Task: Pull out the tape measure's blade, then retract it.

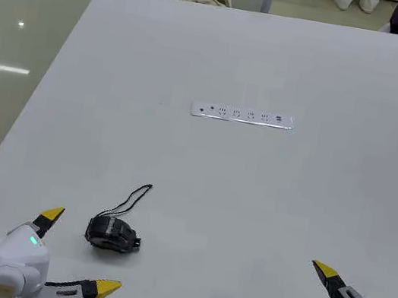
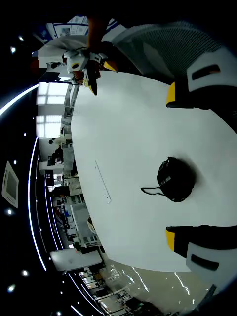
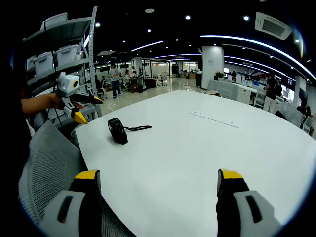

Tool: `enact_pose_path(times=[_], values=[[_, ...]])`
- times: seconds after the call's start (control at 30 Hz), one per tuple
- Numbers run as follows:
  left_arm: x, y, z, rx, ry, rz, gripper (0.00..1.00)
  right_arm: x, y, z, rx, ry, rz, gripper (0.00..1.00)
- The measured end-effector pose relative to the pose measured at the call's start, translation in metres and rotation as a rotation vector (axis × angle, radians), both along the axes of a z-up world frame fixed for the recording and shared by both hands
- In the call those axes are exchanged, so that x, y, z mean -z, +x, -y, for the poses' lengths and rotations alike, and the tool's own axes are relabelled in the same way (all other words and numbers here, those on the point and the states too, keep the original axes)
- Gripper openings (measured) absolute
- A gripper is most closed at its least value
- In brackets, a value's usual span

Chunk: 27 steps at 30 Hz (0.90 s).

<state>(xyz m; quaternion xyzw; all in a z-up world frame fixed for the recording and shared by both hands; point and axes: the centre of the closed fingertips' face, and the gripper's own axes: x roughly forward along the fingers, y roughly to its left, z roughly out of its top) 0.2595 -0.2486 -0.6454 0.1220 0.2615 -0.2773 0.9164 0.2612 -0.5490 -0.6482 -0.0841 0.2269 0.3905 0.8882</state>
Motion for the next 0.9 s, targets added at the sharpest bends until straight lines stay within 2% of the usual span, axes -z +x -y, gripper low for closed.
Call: enact_pose_path(times=[0.73, 0.9], values=[[0.0005, 0.0005, -0.0002, 0.021, 0.019, -0.006, 0.99, 0.0004, 0.0001, 0.003, 0.002, -0.007, 0.001, 1.0], [0.0001, 0.0013, 0.0001, 0.022, 0.012, -0.004, 0.98, 0.0015, -0.0002, 0.0039, 0.0, -0.011, -0.002, 1.0]])
